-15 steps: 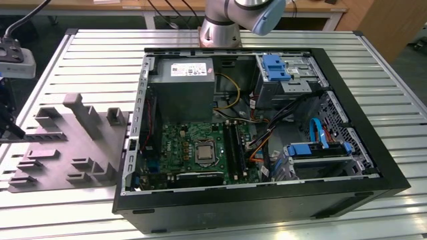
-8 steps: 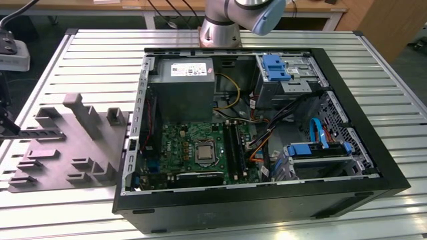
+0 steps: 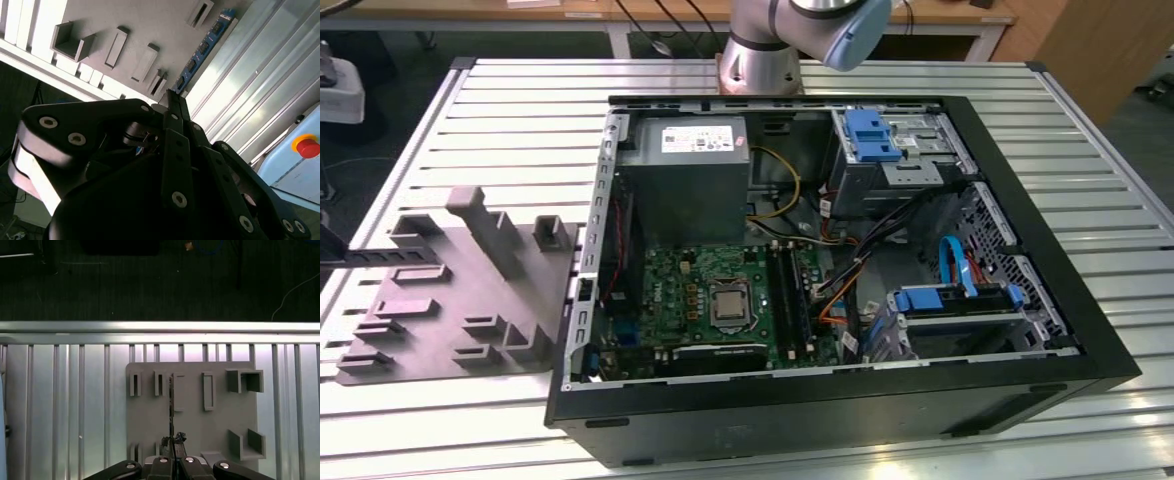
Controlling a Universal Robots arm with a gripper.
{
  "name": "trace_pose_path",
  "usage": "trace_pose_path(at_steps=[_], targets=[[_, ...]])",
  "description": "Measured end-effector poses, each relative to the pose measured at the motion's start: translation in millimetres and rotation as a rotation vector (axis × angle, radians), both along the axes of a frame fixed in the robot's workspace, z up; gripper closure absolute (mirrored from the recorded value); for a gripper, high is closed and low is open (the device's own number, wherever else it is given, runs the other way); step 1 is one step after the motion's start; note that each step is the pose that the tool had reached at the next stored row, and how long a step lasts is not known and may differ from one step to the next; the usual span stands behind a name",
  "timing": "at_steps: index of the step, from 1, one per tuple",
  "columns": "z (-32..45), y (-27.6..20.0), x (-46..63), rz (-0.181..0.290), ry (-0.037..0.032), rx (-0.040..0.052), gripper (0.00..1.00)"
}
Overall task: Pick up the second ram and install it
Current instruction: 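Pick up the second ram and move it above second insertion slot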
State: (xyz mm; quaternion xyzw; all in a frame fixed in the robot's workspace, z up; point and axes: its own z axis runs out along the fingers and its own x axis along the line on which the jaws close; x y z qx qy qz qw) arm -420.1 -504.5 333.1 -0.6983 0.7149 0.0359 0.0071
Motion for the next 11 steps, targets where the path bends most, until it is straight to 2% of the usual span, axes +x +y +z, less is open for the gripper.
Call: trace_pose_path(at_steps=[11], targets=[[19.7, 0.0, 0.0, 0.0, 0.0001, 0.0006, 0.89]])
